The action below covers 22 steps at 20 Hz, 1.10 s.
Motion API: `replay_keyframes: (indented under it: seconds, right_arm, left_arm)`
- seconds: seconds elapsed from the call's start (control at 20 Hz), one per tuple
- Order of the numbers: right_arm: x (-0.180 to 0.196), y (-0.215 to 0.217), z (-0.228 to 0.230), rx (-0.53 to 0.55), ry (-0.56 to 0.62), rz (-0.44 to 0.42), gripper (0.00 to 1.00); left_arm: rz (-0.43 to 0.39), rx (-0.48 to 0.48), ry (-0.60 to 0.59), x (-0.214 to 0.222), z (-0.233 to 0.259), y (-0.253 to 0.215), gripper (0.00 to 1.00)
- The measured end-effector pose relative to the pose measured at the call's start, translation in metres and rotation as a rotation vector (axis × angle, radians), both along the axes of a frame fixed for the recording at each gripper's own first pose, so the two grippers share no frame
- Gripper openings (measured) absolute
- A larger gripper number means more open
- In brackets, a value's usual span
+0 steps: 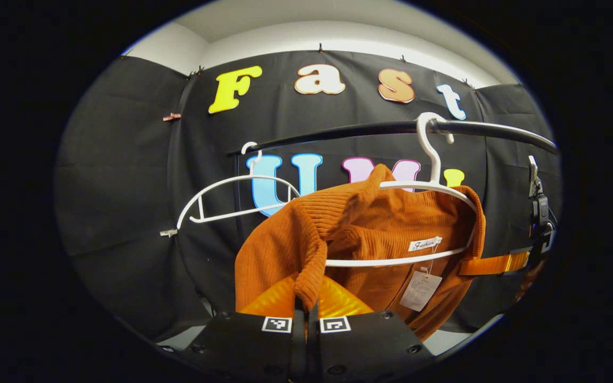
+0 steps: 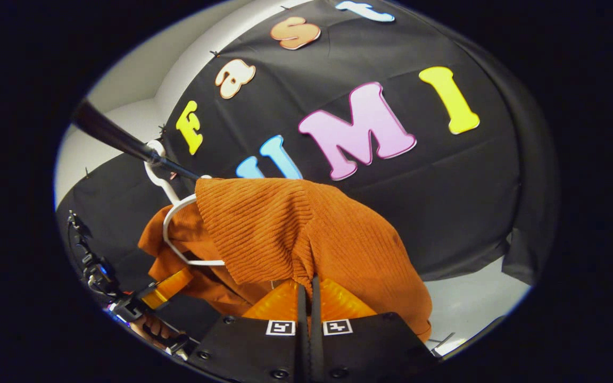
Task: Grasp the clothes on the hanger with both hands and then place them into the laundry hamper below.
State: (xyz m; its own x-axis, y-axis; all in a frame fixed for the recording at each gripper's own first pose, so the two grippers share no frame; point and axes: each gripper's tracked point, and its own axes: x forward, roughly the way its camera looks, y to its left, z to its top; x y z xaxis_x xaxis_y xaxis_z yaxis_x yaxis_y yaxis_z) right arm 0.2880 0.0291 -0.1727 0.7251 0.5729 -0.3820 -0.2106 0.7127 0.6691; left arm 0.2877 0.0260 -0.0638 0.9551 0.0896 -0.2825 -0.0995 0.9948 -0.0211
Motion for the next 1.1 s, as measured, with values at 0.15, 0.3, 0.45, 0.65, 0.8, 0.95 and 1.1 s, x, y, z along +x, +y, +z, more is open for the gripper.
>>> replay_keyframes:
  seconds: [0.15,0.3,0.45,0.65,0.8,0.95,1.1]
  right_arm:
    - [0.0,-0.016,0.014,-0.052,-0.013,0.017,0.04]
    - [0.009,-0.044,0.036,-0.126,-0.09,-0.061,0.04]
    - [0.029,-0.085,0.065,-0.183,-0.183,-0.229,0.04]
    - [0.05,-0.13,0.086,-0.338,-0.303,-0.412,0.04]
    - [0.055,-0.145,0.073,-0.399,-0.307,-0.458,0.04]
    - [0.065,-0.158,0.04,-0.409,-0.246,-0.489,0.04]
    - [0.06,-0.146,0.004,-0.355,-0.179,-0.469,0.04]
  left_arm:
    - [-0.033,-0.078,0.042,0.0,0.003,0.004,0.05]
    - [-0.023,-0.063,0.04,-0.002,0.015,0.018,0.05]
    - [-0.016,-0.043,0.022,-0.002,0.022,0.019,0.05]
    - [0.002,-0.016,-0.014,0.004,0.037,0.031,0.05]
    - [-0.001,-0.011,0.002,0.009,0.035,0.036,0.05]
    - [-0.025,0.0,0.013,0.008,0.033,0.032,0.05]
    - [-0.02,-0.012,0.029,0.007,0.021,0.037,0.05]
